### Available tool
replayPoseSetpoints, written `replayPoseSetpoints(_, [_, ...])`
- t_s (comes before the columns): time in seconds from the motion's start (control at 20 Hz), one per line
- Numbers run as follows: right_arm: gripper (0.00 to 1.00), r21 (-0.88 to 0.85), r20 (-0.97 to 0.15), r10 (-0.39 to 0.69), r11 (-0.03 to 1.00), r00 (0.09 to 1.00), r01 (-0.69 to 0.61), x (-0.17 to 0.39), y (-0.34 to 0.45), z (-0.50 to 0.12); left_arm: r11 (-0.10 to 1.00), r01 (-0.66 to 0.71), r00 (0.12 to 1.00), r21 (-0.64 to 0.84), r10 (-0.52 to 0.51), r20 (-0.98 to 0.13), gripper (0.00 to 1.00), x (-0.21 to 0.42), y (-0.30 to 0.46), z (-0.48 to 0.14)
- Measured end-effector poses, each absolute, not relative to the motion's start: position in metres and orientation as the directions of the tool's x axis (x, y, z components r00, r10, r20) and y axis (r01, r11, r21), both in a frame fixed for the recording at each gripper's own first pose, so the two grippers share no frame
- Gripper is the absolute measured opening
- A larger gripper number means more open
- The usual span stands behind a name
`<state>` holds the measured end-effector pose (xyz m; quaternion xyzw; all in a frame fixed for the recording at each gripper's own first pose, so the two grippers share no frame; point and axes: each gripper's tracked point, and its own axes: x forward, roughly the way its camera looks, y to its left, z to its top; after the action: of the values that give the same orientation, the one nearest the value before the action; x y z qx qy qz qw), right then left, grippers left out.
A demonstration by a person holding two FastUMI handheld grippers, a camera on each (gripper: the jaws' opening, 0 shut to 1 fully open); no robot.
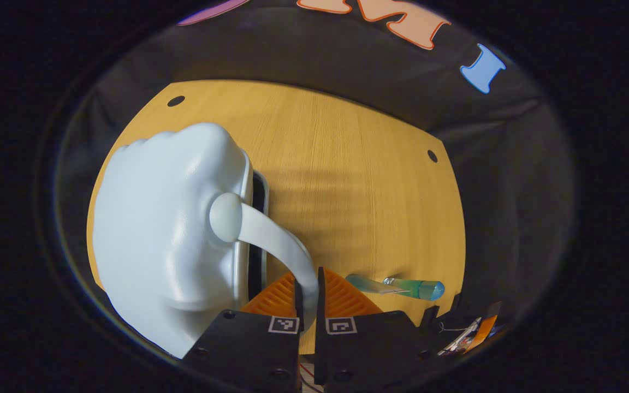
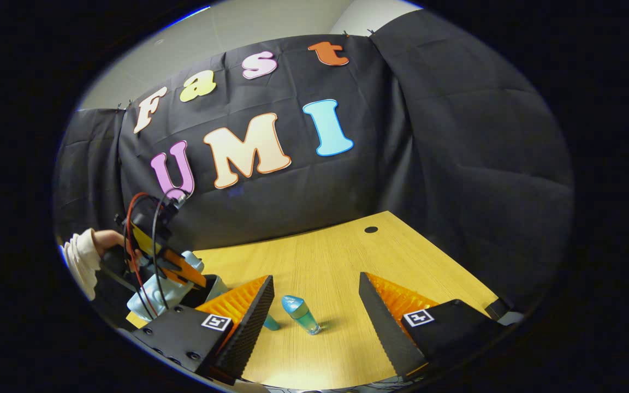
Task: First open the suitcase, pack the skin care products into it, and then close the suitcase.
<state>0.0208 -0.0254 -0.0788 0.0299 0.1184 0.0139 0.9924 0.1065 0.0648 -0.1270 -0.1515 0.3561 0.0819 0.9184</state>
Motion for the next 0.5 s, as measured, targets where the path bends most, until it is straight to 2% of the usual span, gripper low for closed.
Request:
replayPoseSetpoints(0.3, [0.98,0.035,-0.231,0.077,0.997,0.970,-0.071,0.020,-0.005,-0.078,0.924,-0.254,0.810,-0.287,0.041,-0.585,0.03,0.091,0.081,-0.081])
replayPoseSetpoints(0.5, [0.98,0.034,-0.229,0.092,0.996,0.969,-0.086,0.016,0.004,-0.077,0.899,-0.296,0.859,-0.322,0.104,-0.501,0.03,0.079,0.107,-0.049])
